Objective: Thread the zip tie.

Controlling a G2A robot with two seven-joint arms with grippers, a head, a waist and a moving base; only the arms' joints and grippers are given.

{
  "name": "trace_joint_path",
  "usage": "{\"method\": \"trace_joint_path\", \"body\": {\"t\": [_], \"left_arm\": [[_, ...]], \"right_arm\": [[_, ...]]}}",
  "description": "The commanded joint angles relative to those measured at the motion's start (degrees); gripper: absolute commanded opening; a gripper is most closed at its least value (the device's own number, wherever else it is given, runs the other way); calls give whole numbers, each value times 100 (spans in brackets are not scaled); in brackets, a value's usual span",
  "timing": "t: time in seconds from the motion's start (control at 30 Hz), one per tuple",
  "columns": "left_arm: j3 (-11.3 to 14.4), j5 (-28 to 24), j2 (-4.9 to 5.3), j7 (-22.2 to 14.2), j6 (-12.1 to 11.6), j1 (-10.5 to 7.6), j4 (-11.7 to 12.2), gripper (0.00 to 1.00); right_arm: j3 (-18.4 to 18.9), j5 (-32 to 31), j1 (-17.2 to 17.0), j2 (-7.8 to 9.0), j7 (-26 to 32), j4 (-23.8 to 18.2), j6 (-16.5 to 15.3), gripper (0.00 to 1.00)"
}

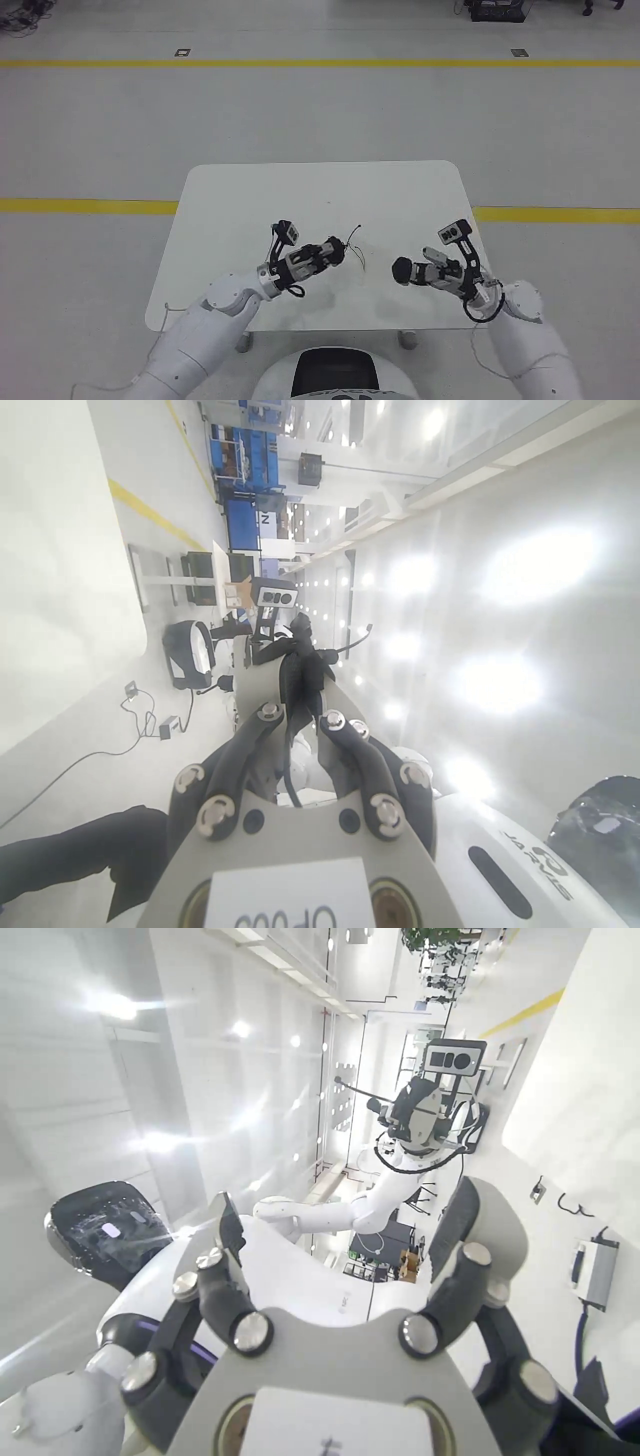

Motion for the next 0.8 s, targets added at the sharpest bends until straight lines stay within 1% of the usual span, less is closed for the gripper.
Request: {"method": "trace_joint_path", "body": {"t": [0.0,0.03,0.1,0.17,0.27,0.3,0.37,0.4,0.63,0.67,0.7,0.73,0.77], "left_arm": [[84,-162,-22,-7,1,14,-6,0],[134,-269,-41,-62,0,3,-26,0],[255,-581,-107,-217,0,-25,-22,0],[357,-838,-185,-375,0,-60,-2,0],[471,-1146,-337,-551,0,-130,134,0],[503,-1272,-403,-632,0,-155,220,0],[540,-1339,-499,-796,0,-196,313,0],[535,-1307,-511,-822,0,-211,321,0],[535,-1307,-511,-822,0,-211,321,0],[555,-1392,-519,-773,39,-185,288,0],[581,-1572,-531,-850,39,-146,251,0],[616,-1775,-542,-1015,52,-114,282,0],[622,-1888,-551,-1098,0,-112,323,0]], "right_arm": [[-54,29,-21,-6,-113,-119,46,100],[-112,145,-31,-8,8,-140,134,100],[-196,239,18,-5,39,-30,226,100],[-391,369,81,-7,39,21,333,100],[-682,503,188,11,39,159,317,100],[-792,568,234,20,39,223,304,100],[-926,588,294,38,39,274,251,100],[-926,588,294,38,39,274,251,100],[-926,588,294,38,39,274,251,100],[-961,631,292,30,-42,245,321,100],[-990,678,301,23,-84,227,348,100],[-1040,799,313,12,-8,228,374,100],[-1069,886,335,6,39,261,395,100]]}}
